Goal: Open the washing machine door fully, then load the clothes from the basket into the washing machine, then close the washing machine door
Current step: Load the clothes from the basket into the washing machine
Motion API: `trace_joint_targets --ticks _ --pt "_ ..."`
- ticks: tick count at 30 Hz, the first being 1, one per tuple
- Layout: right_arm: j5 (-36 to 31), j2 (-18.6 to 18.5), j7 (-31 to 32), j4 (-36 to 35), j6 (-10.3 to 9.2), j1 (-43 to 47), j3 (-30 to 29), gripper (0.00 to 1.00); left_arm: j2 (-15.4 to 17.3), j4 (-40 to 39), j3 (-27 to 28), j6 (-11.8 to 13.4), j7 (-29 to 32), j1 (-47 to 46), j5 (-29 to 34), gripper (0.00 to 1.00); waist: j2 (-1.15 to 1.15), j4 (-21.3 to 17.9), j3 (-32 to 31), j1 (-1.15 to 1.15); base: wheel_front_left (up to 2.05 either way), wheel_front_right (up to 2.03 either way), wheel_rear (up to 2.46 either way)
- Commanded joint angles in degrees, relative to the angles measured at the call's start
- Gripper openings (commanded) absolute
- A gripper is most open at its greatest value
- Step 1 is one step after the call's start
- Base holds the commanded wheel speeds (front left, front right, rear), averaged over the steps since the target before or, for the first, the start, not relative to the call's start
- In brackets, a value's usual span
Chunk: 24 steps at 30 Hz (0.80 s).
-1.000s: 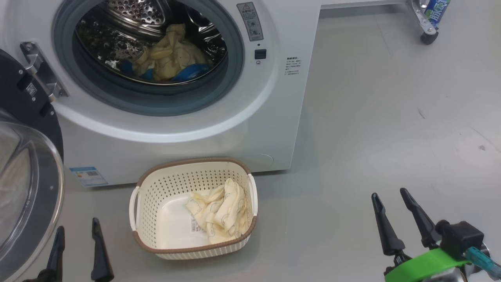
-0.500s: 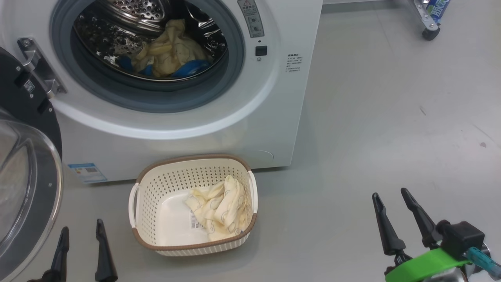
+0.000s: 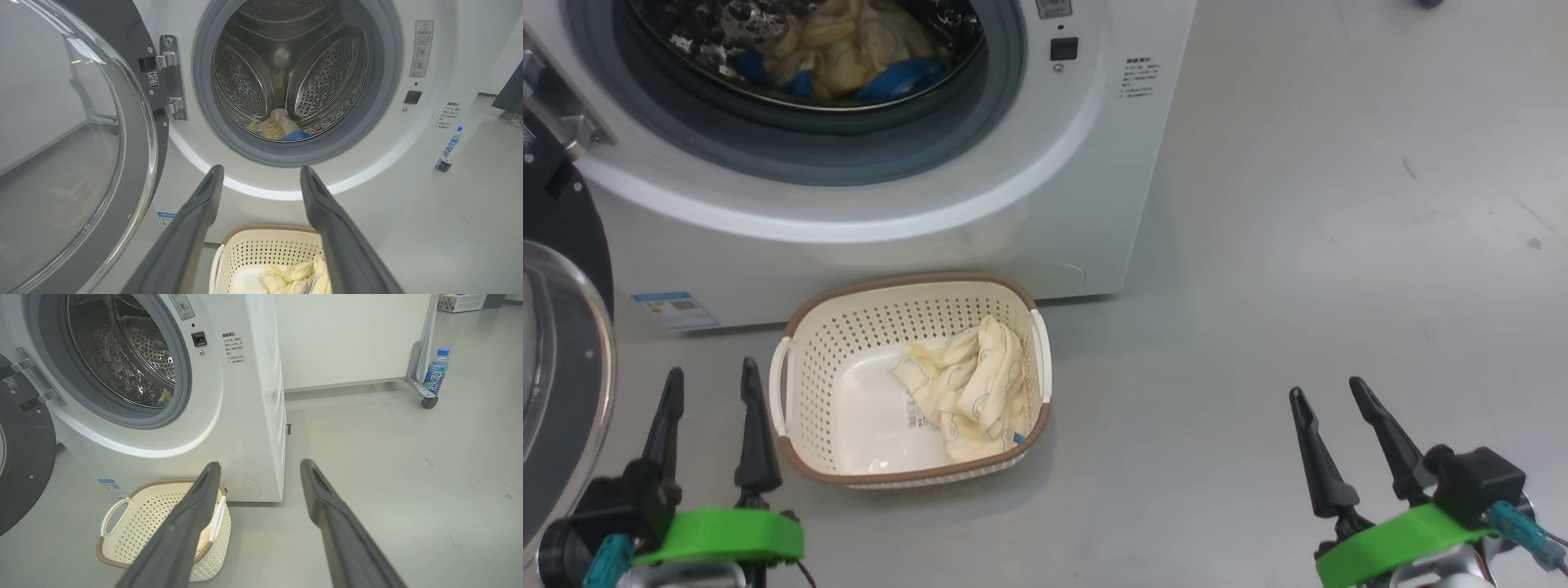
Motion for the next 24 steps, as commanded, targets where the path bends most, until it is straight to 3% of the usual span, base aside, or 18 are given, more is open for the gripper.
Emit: trace_joint_targets --ticks 1,11,24 --pt "0.1 -0.4 -0.4 -1.9 0.03 -3.0 1.3 1.0 1.4 -1.0 1.8 -0.5 0.2 -3.8 0.4 1.0 0.0 -0.5 1.6 0.0 0.0 0.0 0.0" --pt "0.0 0.8 -0.4 -2.4 0.03 -7.7 2.5 1.0 2.4 6.1 -2.2 -5.2 1.5 -19.6 2.0 1.0 0.0 -3.7 10.6 0.0 0.0 0.0 0.0" --pt "0.0 2.3 -0.4 -3.1 0.03 -13.0 3.2 1.0 1.0 17.8 -5.5 -9.5 0.1 -36.7 3.5 1.0 0.0 -6.5 24.1 0.0 0.0 0.0 0.0"
